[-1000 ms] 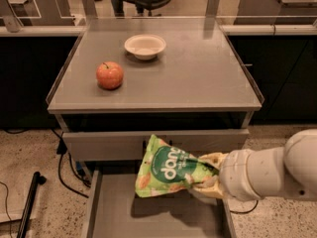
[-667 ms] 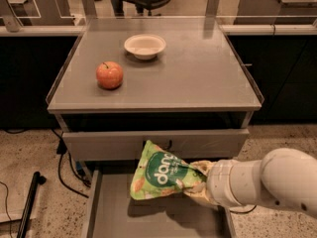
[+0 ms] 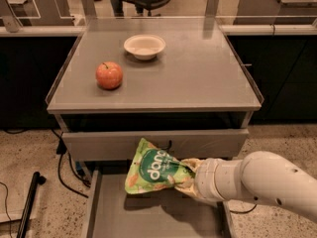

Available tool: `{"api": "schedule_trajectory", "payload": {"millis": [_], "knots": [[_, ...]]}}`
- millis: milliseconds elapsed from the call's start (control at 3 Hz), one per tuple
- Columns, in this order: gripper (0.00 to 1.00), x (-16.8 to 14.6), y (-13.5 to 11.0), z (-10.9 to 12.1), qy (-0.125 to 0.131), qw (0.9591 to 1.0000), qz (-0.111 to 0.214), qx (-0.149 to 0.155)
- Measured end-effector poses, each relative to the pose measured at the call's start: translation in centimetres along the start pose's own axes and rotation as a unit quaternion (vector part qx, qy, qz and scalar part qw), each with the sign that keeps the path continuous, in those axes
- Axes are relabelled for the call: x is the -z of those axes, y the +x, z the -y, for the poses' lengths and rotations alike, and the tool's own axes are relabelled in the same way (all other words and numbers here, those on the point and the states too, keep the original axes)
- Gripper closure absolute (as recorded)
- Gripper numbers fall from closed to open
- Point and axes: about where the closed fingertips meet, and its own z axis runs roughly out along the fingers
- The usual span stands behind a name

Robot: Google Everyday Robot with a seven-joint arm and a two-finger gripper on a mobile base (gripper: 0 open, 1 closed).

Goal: Place green rice chip bag into middle drawer

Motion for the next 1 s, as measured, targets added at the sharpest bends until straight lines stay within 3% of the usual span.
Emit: {"api": "schedule_trajectory", "payload": {"millis": [333, 1000], "knots": [[1.0, -3.1, 0.8, -1.8, -0.027, 0.9996, 0.006, -0.011], [1.0, -10.0, 4.8, -5.4, -0.074, 0.9962, 0.006, -0.044]]}}
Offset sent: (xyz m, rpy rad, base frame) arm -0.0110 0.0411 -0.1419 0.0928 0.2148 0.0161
